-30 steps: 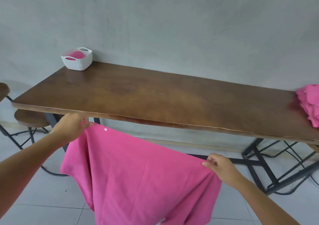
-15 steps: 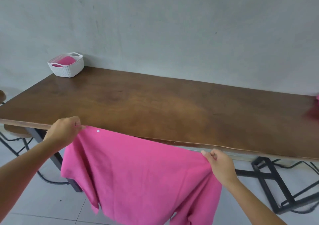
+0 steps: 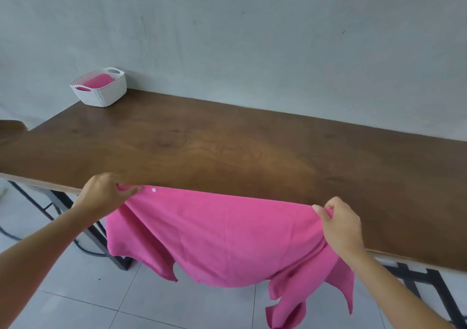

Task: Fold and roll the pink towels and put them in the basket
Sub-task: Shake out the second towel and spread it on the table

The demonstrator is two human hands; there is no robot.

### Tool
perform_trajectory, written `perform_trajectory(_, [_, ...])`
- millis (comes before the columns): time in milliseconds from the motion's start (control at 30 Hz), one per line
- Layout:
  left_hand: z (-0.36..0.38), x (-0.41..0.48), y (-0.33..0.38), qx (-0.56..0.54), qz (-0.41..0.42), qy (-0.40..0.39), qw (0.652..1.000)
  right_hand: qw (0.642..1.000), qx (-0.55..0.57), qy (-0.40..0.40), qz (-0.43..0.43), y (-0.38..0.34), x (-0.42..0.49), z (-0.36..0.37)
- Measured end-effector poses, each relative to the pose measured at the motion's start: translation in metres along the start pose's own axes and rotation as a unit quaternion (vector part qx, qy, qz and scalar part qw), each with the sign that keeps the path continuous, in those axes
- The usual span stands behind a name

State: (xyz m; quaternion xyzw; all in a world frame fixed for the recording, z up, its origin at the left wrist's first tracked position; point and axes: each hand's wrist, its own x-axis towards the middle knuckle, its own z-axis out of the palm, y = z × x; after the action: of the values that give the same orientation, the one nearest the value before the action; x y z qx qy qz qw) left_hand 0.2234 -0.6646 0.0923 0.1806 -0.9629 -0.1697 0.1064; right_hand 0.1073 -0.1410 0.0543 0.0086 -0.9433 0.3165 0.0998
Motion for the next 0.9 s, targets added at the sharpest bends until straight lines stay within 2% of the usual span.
perform_trajectory(200, [0.027, 0.032, -0.003, -0.028, -0.048, 0.03, 0.998, 0.999, -0.022, -0.013, 0.043, -0.001, 0.038, 0.029])
perform_trajectory(367, [0.06, 0.064, -0.001, -0.098, -0.124, 0.05, 0.986, 0.998, -0.039, -0.009, 0.057, -0.001, 0.06, 0.058])
perform_trajectory(467, [0.078, 0.082, -0.002, -0.128, -0.143, 0.07, 0.979, 0.998, -0.042, -0.002, 0.054, 0.0, 0.074, 0.071])
perform_trajectory(633, [0.099, 0.117, -0.005, -0.159, -0.132, 0.101, 0.973, 0.998, -0.017, 0.022, 0.061, -0.002, 0.105, 0.085])
perform_trajectory(900, [0.117, 0.184, -0.002, -0.136, -0.078, 0.066, 0.985, 0.995, -0.015, 0.036, 0.092, -0.015, 0.164, 0.1])
